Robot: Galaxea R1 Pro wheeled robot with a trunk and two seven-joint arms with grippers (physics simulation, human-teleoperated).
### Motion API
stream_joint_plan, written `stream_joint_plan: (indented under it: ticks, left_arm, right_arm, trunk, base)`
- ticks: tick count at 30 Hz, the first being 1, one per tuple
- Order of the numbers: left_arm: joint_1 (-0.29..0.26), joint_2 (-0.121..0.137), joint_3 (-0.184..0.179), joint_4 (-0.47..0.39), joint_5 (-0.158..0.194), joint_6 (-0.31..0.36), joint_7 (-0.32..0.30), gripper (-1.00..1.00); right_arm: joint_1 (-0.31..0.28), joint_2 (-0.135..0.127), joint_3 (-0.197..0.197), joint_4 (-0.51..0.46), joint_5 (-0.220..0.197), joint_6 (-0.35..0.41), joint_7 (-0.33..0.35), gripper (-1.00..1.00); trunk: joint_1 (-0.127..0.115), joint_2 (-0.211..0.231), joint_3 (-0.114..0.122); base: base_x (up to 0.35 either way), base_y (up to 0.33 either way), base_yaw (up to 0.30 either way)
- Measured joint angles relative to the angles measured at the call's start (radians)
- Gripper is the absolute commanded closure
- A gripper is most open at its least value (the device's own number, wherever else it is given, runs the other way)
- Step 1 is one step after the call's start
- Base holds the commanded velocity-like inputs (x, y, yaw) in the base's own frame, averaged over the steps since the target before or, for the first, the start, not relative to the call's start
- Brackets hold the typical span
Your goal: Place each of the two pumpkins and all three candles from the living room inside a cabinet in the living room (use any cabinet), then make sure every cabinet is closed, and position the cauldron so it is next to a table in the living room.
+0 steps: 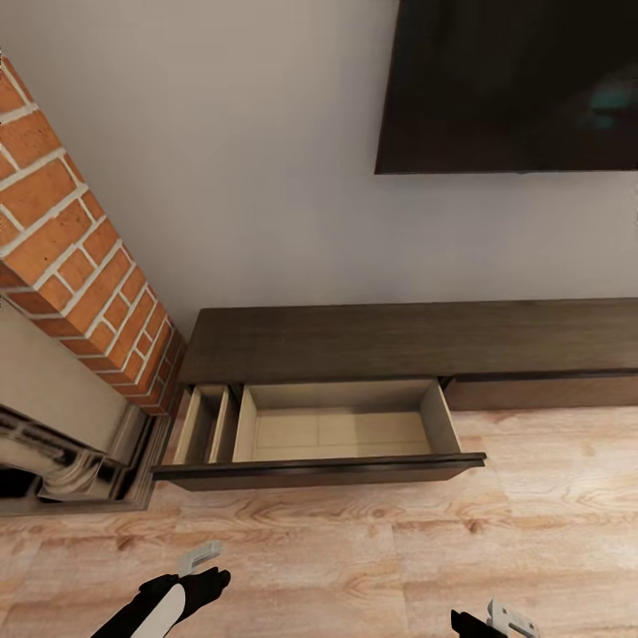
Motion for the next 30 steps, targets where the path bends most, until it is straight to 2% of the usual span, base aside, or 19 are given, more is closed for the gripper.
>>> stream_joint_plan:
  ticks: [30]
  left_arm:
    - [0.000, 0.000, 0.001, 0.000, -0.002, 0.000, 0.000, -1.00]
  right_arm:
    - [0.000, 0.003, 0.001, 0.000, 0.002, -0.004, 0.000, -1.00]
  trunk:
    - [0.000, 0.000, 0.050]
  base:
    - [-0.013, 0.000, 0.000]
